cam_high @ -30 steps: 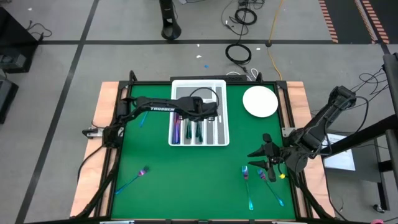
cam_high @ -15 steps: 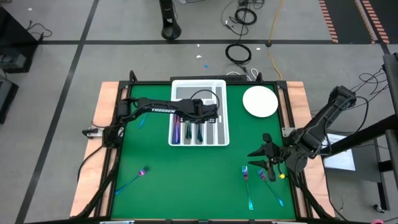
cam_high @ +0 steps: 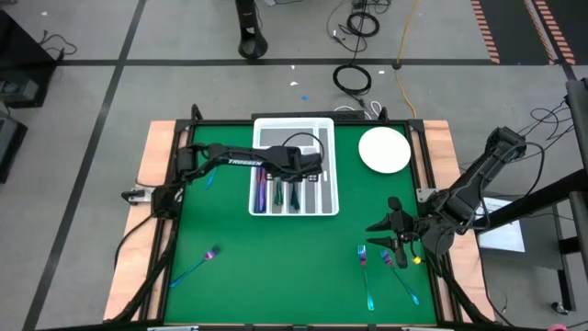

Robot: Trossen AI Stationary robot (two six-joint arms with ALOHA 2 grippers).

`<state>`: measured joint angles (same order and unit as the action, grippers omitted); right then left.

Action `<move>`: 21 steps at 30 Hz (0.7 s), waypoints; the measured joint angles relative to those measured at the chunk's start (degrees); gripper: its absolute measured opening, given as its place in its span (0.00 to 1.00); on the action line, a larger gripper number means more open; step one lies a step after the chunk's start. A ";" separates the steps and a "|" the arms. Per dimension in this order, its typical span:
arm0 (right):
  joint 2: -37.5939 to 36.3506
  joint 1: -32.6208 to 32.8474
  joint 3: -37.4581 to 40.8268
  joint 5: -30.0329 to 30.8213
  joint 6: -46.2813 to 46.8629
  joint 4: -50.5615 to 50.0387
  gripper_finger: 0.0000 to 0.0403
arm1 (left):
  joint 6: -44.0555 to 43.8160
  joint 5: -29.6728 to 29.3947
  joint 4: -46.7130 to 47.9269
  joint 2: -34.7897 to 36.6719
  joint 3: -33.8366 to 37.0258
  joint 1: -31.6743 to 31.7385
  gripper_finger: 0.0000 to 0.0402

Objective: Sort silverware
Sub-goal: Put the blue fork into the silverware tray

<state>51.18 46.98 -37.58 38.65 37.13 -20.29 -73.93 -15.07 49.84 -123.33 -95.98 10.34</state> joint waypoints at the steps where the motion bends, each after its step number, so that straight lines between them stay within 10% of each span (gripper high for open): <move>1: 0.00 0.00 0.00 0.00 -0.06 0.02 0.31 | 0.86 -0.01 0.01 0.00 0.00 -0.03 0.03; 21: 0.00 0.00 0.00 0.00 -0.10 0.02 0.31 | 1.29 -0.22 0.68 -0.02 0.00 -0.10 0.17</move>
<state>51.18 46.98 -37.58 38.65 37.04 -20.27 -72.64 -15.29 50.52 -123.35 -95.98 10.24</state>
